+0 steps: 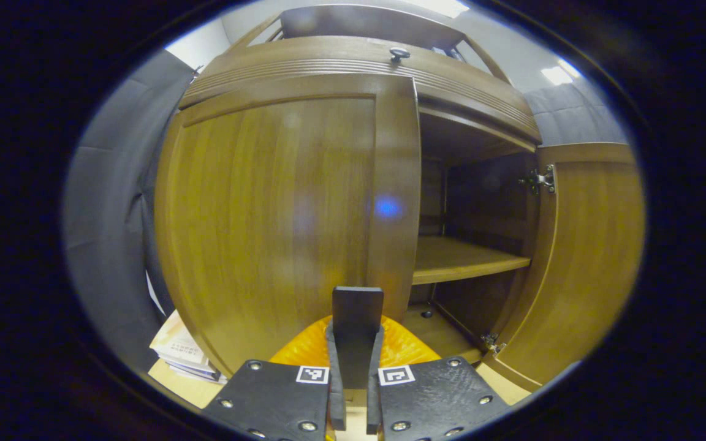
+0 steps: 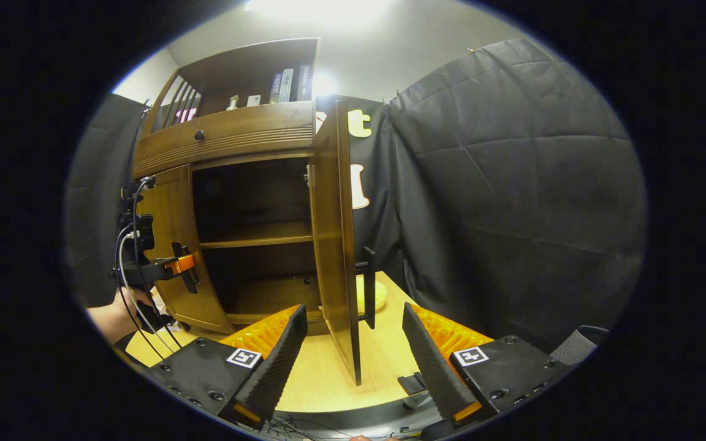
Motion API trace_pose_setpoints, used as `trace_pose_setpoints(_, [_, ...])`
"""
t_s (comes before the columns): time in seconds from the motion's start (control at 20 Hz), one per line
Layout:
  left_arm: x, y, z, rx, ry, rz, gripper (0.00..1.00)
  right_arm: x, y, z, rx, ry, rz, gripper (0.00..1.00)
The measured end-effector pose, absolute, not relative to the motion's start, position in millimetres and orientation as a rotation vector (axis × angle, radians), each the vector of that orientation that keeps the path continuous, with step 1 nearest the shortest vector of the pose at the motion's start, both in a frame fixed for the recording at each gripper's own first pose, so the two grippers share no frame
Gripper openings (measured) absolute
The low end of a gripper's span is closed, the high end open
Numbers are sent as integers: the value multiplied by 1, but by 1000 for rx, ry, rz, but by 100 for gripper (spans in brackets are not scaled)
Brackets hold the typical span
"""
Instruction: Open the right door of the double-door shoe cabinet with the right hand, and open the left door with the left hand.
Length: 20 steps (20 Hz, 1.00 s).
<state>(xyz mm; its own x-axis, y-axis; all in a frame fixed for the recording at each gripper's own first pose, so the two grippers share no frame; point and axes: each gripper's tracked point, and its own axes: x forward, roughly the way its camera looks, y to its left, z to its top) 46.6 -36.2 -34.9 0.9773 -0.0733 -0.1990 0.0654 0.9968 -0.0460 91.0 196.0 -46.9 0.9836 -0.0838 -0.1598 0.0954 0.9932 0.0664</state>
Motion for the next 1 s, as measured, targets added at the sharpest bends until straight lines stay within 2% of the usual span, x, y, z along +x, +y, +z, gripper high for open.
trace_pose_setpoints(0.6, [-51,9,-23,-46,147,-45,15,92,245,-39,62,123,77,93])
trace_pose_setpoints(1.0, [-117,89,-14,-41,118,33,14,100,304,-51,79,143,236,93])
